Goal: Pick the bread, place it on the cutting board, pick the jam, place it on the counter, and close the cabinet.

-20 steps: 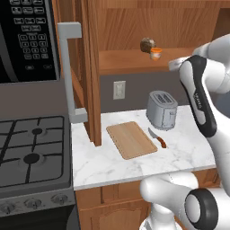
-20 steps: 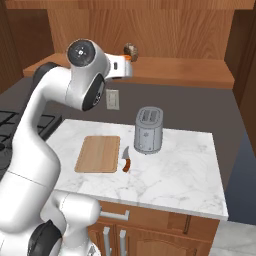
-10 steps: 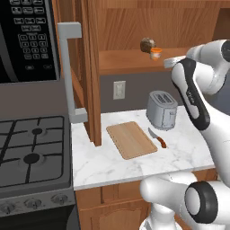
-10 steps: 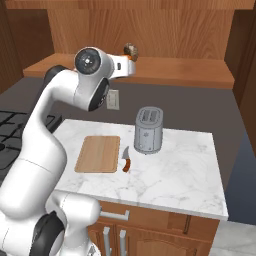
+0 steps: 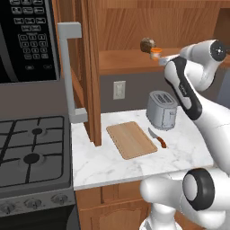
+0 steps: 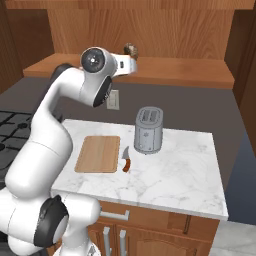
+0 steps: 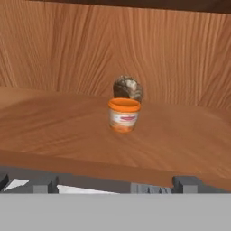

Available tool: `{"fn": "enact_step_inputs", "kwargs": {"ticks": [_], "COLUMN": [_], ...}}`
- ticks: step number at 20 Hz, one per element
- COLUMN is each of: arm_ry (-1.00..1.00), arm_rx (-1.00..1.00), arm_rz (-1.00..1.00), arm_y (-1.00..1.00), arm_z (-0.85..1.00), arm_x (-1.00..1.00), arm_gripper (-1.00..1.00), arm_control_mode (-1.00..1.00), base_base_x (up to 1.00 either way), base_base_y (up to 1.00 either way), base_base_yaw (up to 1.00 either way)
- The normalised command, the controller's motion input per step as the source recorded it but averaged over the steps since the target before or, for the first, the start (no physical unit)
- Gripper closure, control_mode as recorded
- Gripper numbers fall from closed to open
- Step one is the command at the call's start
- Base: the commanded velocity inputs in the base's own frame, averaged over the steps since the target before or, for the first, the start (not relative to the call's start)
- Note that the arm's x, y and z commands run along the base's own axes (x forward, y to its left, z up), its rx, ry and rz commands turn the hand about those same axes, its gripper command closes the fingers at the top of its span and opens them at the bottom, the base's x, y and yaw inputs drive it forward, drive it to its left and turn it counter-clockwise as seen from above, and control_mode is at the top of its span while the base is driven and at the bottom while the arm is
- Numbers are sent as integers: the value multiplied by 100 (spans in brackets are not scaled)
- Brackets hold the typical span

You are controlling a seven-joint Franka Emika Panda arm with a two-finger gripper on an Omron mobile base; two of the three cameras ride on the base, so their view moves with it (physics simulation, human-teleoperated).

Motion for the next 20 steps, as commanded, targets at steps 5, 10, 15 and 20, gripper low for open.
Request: {"fn": "enact_step_inputs", "kwargs": {"ticks": [5,10,15,20], "arm_ry": [1,0,1,4], "arm_rx": [0,0,0,0], "arm_rz": [-1,0,0,0], "arm_y": [0,0,0,0], "arm_z": [13,0,0,0], "arm_x": [34,36,26,23], "arm_gripper": [-100,-100,-100,-100], "arm_control_mode": [-100,-100,-100,-100], "base_base_x": [0,0,0,0], "base_base_y": [0,0,0,0], "base_base_yaw": [0,0,0,0]}}
